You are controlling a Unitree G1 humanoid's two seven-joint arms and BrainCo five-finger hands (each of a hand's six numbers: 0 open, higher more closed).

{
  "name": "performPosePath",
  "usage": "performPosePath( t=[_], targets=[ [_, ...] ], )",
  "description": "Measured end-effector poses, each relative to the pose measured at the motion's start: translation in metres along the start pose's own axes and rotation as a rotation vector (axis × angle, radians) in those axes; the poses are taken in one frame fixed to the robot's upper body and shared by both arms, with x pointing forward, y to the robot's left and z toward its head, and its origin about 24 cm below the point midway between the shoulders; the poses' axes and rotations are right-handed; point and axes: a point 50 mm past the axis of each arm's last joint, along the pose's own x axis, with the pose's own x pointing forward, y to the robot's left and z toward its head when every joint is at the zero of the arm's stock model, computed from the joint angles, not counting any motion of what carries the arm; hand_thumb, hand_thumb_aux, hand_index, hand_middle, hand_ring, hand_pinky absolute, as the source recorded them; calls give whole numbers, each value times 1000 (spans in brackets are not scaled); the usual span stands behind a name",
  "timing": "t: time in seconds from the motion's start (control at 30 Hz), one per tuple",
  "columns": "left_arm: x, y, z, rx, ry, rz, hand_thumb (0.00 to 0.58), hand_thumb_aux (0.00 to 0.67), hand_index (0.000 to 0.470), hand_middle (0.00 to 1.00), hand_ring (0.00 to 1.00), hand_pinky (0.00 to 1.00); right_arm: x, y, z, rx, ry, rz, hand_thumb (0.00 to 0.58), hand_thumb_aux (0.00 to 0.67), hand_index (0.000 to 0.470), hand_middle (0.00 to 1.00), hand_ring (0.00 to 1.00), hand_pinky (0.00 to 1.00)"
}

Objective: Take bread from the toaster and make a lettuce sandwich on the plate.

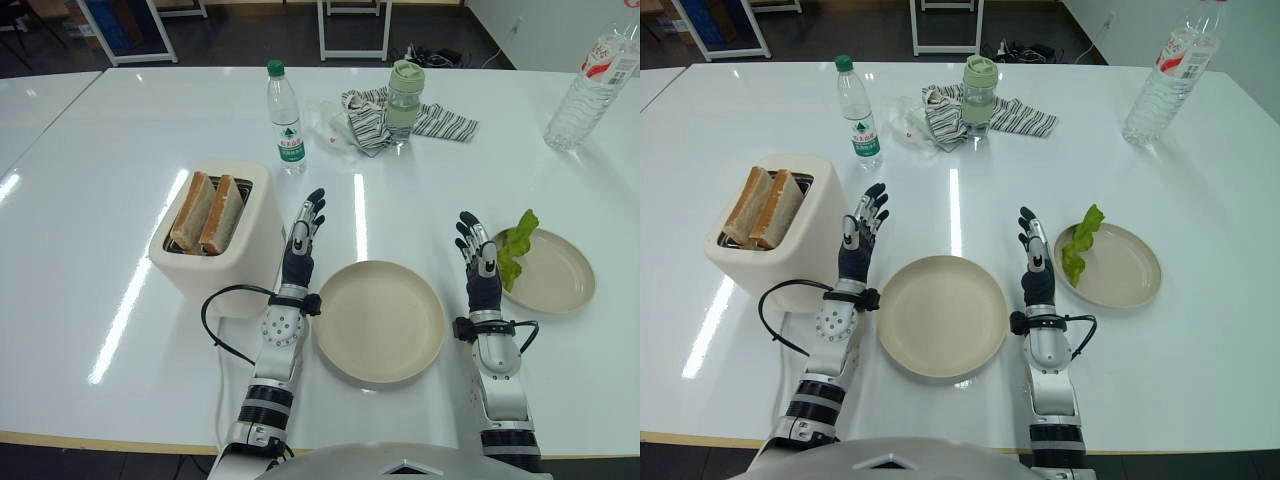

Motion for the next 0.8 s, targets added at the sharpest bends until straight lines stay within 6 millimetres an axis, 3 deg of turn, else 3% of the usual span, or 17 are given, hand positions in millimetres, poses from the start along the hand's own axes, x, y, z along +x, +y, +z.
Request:
performPosePath(
  t=[0.5, 0.6, 0.8],
  targets=[
    [0, 2, 5, 13, -15, 2, 0, 0, 0, 0, 0, 0, 0, 0, 0, 1, 1, -3, 0, 0, 0, 0, 0, 0],
    [-7, 4, 30, 63, -106, -23, 0, 0, 0, 0, 0, 0, 0, 0, -1, 1, 3, -2, 0, 0, 0, 0, 0, 0],
    [-30, 32, 114, 209, -347, -53, 0, 0, 0, 0, 0, 0, 0, 0, -1, 2, 2, -6, 0, 0, 0, 0, 0, 0]
  ],
)
